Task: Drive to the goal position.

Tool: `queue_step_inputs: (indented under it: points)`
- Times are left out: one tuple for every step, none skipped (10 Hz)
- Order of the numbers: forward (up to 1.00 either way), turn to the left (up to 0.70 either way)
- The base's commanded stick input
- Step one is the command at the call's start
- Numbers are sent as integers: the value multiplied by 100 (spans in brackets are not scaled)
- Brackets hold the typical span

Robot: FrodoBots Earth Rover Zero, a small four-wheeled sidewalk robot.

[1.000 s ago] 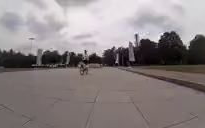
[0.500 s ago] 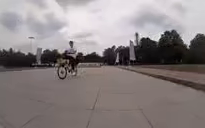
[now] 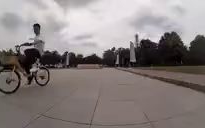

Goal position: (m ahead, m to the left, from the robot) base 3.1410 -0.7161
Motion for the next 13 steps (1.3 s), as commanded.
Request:
queue_step_inputs:
  points:
    - [60,0]
    - [60,0]
    - [60,0]
    - [60,0]
    - [60,0]
    - [60,0]
    - [60,0]
    - [60,0]
    - [60,0]
    - [60,0]
    - [60,0]
    - [60,0]
    - [60,0]
